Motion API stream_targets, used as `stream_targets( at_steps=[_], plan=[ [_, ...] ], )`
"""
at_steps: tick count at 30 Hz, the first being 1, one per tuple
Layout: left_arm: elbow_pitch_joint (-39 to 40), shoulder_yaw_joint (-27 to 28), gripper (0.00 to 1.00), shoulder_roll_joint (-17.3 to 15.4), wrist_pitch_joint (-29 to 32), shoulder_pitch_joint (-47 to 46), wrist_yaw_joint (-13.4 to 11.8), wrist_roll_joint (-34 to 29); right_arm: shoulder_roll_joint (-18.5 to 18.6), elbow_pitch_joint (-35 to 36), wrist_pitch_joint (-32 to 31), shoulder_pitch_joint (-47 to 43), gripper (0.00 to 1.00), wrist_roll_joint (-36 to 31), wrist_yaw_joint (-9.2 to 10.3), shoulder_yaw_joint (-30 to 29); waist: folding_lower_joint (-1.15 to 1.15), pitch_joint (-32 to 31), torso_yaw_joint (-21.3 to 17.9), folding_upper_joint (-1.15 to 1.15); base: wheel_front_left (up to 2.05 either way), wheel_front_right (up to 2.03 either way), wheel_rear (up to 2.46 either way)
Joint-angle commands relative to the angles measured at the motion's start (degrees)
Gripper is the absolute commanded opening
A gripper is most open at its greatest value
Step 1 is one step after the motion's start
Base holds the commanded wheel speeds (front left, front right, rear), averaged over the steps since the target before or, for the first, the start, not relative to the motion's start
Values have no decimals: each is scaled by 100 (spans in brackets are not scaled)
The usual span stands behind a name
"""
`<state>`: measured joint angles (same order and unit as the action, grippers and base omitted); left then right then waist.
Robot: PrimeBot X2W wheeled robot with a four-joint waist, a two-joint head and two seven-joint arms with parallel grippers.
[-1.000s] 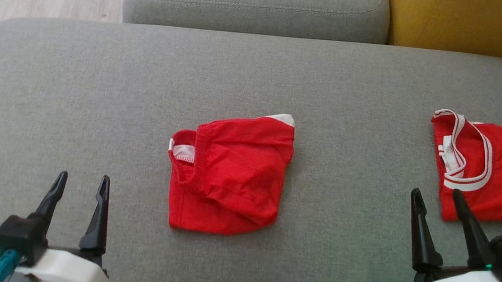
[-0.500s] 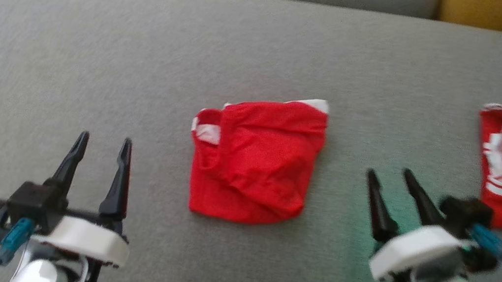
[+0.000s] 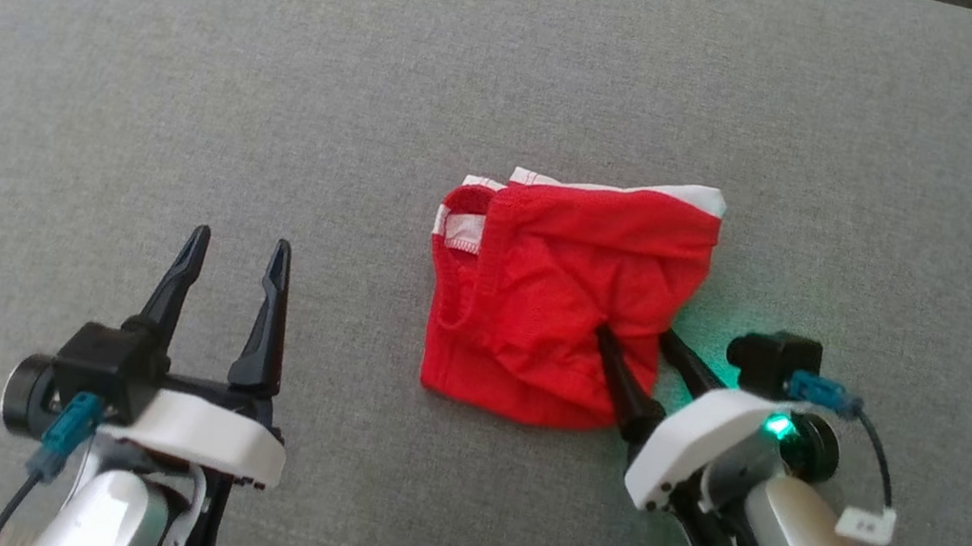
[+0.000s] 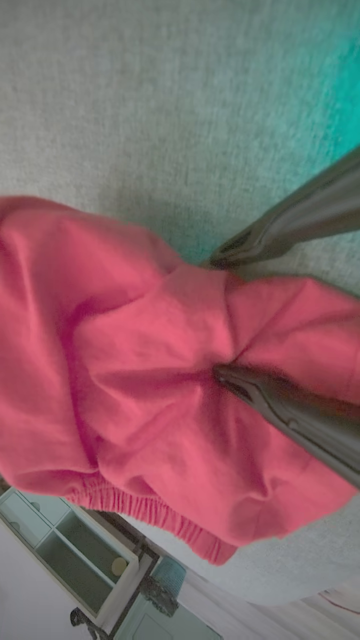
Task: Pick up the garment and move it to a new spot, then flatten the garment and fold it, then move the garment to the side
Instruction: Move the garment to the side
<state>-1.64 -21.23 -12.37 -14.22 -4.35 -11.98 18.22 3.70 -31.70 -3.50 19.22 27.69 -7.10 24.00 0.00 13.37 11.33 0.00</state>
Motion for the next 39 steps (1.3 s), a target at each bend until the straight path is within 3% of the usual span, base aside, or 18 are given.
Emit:
stream_targets(
  at_steps=[1,3,4,5,6,12,20,31,39],
  plan=[
    [149,252,100,-45,-66,-282,36,-61,-81,-48,-184,116,100,217,-39,273,0,17,-13,0,0,0,0],
    [124,268,100,-27,-70,-300,57,-72,-81,-143,-259,163,99,393,-39,430,0,27,-44,0,0,0,0],
    [110,276,100,-22,-72,-313,73,-77,-81,-183,-302,186,45,462,-39,497,0,35,-61,0,0,0,0],
    [94,285,100,-18,-73,-327,91,-80,-81,-195,-263,229,17,469,-39,534,0,41,-79,0,0,0,0],
    [82,296,100,-14,-74,-338,104,-87,-81,-197,-216,265,0,474,-39,562,0,45,-99,0,0,0,0],
    [123,383,100,15,-76,-361,145,-169,-81,-191,-82,476,0,370,-39,608,0,48,-306,0,0,0,0],
    [236,527,100,-14,-77,-306,184,-245,66,142,-229,443,0,-22,-39,582,0,50,-924,0,0,0,0],
    [460,576,100,-164,-61,-378,199,-354,1113,1070,-787,546,0,-264,-39,188,0,297,-2020,0,0,0,0],
    [525,532,100,-286,29,-631,270,-404,1873,1302,-909,1171,0,-282,-39,-486,0,640,-2367,0,0,0,0]
  ],
)
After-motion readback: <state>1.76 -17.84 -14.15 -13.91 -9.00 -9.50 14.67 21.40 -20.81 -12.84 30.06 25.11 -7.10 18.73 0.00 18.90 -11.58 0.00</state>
